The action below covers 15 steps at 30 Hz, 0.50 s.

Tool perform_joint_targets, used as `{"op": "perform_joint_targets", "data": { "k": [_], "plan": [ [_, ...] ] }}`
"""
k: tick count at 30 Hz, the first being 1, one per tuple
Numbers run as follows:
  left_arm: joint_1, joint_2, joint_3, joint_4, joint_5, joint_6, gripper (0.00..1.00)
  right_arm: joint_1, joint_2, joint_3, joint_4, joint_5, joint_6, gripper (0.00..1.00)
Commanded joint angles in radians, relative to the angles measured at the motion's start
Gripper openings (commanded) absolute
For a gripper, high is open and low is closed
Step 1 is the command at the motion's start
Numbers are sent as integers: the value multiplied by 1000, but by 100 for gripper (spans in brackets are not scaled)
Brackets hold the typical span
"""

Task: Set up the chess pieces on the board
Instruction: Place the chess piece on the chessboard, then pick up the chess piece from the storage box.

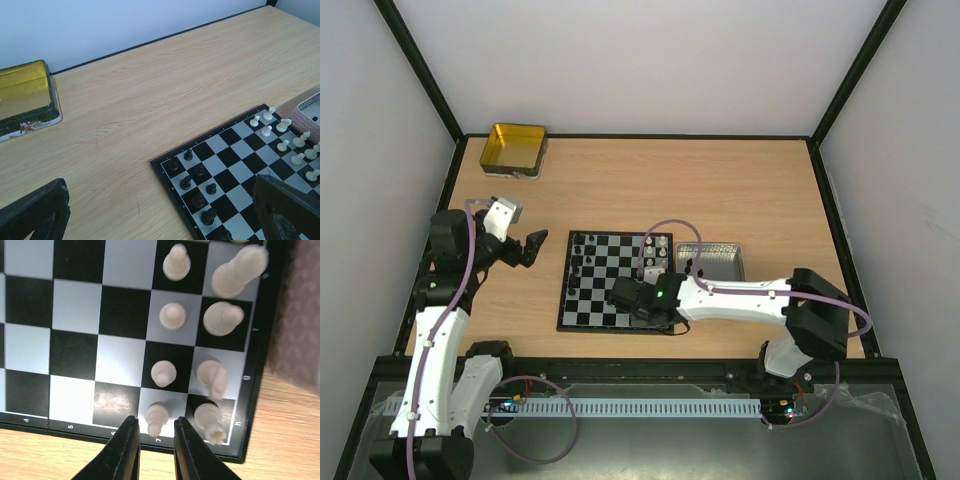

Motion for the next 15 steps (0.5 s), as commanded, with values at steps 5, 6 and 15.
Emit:
{"op": "perform_joint_targets", "data": {
  "k": [5,6,15],
  "plan": [
    [6,1,-2,-7,18,4,99,-150,-182,43,-160,133,-38,20],
    [6,1,-2,-6,19,4,99,-189,-201,33,-158,134,-51,20],
    [6,1,-2,-11,25,7,99,-479,-195,-64,0,47,-186,20]
  ]
}}
